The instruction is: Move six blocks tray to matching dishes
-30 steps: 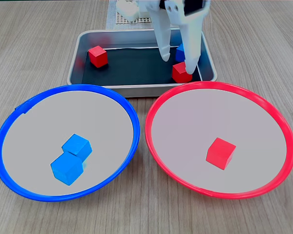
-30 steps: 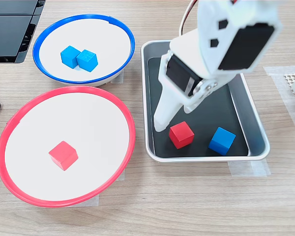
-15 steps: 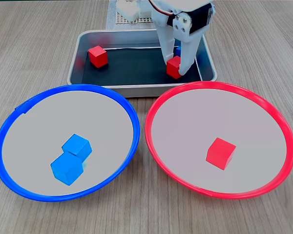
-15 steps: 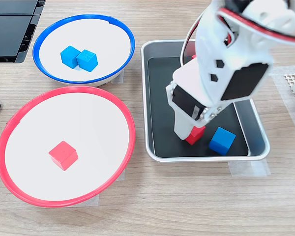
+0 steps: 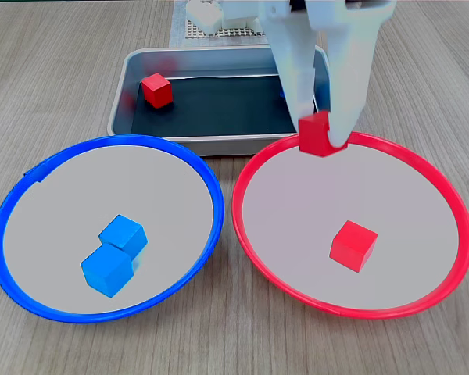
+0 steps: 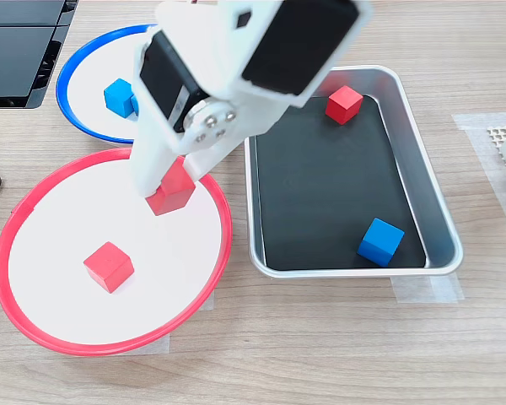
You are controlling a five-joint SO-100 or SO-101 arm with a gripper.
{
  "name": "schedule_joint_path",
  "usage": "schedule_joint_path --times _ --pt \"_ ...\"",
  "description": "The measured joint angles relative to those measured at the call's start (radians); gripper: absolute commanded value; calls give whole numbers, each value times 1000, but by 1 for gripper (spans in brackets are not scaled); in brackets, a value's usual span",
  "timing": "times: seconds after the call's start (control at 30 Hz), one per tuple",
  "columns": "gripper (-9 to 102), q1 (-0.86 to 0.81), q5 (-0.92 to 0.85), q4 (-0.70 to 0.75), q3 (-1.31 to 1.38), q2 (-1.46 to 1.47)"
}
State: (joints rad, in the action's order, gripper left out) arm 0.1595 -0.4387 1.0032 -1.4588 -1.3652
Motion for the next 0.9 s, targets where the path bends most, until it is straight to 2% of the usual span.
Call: schedule_joint_path --times 0.13,0.23,0.27,0.33,0.37,0.5,0.57,0.63,0.77,0.9 --pt "26 40 -83 -48 3 77" --pt "29 41 -121 -46 3 86" --pt "28 37 -126 -37 3 86" --pt "4 38 -140 -5 3 83" --pt "1 44 -158 18 3 75" --pt "0 20 -225 224 -15 -41" --pt "0 -5 -304 373 -86 -137" --pt "0 -28 -365 446 -184 -233" --pt "7 -72 -508 456 -413 -391" --pt "17 -66 -566 393 -565 -466"
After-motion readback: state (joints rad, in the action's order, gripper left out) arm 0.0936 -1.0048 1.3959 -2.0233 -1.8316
